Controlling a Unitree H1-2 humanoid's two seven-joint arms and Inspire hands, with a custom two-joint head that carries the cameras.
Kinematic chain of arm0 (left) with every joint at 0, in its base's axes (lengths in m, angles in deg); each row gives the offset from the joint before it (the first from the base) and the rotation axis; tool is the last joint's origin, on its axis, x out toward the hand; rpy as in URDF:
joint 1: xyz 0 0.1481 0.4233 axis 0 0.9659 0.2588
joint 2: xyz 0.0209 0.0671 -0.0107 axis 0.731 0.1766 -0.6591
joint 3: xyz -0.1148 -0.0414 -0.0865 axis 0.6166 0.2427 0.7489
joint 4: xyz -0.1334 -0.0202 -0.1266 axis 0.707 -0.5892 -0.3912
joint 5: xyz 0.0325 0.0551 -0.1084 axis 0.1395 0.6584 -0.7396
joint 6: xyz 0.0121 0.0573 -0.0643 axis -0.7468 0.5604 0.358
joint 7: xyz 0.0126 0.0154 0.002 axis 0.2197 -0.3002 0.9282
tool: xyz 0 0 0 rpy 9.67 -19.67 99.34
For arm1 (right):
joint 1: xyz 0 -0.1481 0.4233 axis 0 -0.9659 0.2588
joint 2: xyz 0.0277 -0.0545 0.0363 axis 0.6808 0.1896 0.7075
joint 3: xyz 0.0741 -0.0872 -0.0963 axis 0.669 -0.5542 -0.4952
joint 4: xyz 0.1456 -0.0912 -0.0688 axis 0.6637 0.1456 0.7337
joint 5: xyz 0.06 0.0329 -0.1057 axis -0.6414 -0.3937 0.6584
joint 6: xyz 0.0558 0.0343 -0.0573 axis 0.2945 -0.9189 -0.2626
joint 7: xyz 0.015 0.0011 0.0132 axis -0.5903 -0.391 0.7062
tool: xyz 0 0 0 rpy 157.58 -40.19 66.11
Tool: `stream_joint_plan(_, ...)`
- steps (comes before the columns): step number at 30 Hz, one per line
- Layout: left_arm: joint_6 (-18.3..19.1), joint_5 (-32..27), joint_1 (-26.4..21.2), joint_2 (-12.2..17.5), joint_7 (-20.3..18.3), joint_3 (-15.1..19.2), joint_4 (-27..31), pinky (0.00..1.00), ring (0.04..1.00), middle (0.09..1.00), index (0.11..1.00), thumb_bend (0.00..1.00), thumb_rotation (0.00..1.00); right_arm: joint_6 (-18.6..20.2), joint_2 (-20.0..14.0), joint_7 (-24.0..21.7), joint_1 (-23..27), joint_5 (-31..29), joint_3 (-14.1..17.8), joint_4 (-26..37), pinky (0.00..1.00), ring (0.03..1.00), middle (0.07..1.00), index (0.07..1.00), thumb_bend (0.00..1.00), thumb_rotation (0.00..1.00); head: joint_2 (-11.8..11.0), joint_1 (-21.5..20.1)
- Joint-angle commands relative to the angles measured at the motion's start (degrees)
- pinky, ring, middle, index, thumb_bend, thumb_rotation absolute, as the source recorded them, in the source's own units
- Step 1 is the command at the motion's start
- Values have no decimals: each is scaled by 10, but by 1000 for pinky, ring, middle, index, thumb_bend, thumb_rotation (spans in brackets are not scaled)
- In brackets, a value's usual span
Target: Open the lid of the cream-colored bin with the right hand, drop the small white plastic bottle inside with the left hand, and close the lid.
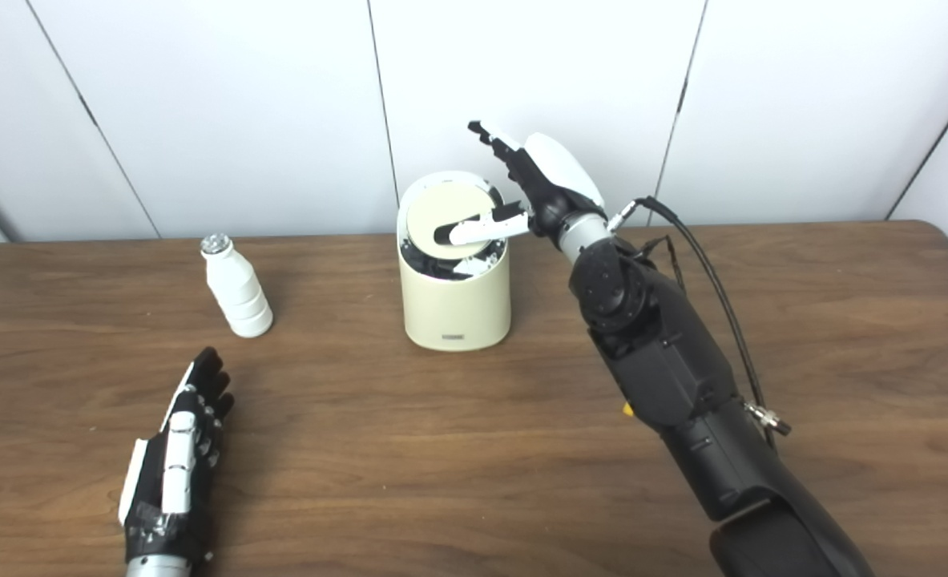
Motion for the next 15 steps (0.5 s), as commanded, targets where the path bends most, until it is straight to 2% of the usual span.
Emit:
stream_joint_plan(1,-6,0,7,-11,5,-8,8,1000,988,984,972,465,900,-28,-3,8,42,9,1,8,805,914,939,938,882,423,2,1)
stream_joint_plan(5,0,8,8,-16,12,-10,14,1000,987,980,970,466,908,-24,-8,1,45,17,-1,1,812,916,943,940,873,391,3,3)
stream_joint_plan(15,9,3,9,-15,17,-13,21,1000,983,977,964,481,900,-21,-21,-8,45,32,-3,-7,814,915,935,936,881,400,7,-1)
